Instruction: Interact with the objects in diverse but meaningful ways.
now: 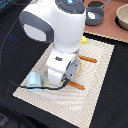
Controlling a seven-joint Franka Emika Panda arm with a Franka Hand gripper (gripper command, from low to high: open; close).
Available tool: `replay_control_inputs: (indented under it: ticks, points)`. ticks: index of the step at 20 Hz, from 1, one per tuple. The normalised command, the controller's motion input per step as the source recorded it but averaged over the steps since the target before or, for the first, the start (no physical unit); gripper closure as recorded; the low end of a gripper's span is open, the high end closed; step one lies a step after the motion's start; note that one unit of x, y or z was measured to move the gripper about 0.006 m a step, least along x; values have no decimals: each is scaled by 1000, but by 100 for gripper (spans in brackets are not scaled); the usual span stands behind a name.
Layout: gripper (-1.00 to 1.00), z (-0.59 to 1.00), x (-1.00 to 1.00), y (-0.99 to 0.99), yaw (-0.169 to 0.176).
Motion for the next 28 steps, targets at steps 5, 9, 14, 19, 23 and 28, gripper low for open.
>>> replay_control_inputs:
  ticks: [5, 9, 14, 19, 23, 28]
  points:
    - [100, 273, 218, 0, -1]
    - [100, 224, 235, 0, 0]
    - [100, 441, 301, 4, 0]
    - [100, 519, 255, 103, -1]
    - [100, 403, 40, 148, 0]
    - [100, 177, -85, 182, 3]
